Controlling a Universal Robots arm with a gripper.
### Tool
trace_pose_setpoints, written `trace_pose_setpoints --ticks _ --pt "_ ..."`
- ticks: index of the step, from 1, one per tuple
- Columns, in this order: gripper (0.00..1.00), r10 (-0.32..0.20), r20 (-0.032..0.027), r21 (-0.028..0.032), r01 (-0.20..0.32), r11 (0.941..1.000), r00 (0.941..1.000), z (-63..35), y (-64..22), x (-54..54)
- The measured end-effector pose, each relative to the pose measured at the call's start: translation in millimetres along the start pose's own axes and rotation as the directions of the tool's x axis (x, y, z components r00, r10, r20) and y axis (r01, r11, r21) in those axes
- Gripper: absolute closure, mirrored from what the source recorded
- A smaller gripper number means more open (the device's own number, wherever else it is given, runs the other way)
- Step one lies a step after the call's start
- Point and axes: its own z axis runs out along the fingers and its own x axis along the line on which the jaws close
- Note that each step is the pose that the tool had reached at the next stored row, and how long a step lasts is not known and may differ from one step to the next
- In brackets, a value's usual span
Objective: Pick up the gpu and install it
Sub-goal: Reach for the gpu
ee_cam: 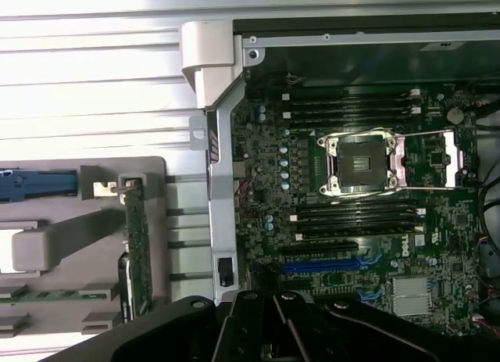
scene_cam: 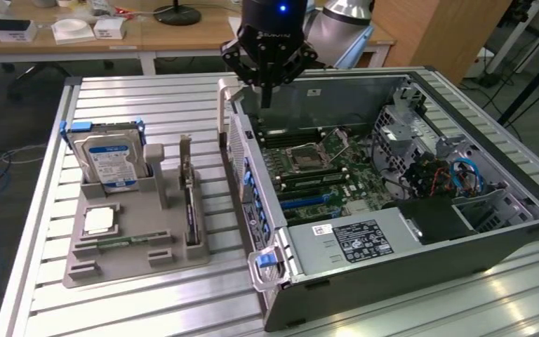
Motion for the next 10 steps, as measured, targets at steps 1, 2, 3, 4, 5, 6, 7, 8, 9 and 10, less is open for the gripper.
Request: trace_pose_setpoints --ticks 1,2,3,4,5,6,7,8,9,10 --pt "0.89 0.000 0.0000 0.0000 0.000 1.0000 1.0000 0.0 0.0 0.5" --pt "0.89 0.000 -0.0001 0.0000 0.000 1.0000 1.0000 0.0 -0.1 1.0" --pt "0.89 0.000 0.0000 0.0000 0.000 1.0000 1.0000 0.1 -0.1 1.6" --pt "0.89 0.000 0.0000 0.0000 0.000 1.0000 1.0000 0.1 -0.2 2.1" --pt "0.89 0.000 0.0000 0.0000 0.000 1.0000 1.0000 0.2 -0.2 2.6" --pt "0.89 0.000 -0.0001 0.0000 0.000 1.0000 1.0000 0.2 -0.2 3.1" --pt "0.89 0.000 0.0000 0.0000 0.000 1.0000 1.0000 0.2 -0.3 3.5" --pt "0.89 0.000 0.0000 -0.0001 0.000 1.0000 1.0000 0.3 -0.3 4.0" --pt "0.89 0.000 0.0000 0.0000 0.000 1.0000 1.0000 0.3 -0.3 4.4" --pt "0.89 0.000 -0.0001 0.0001 0.000 1.0000 1.0000 0.3 -0.4 4.8"
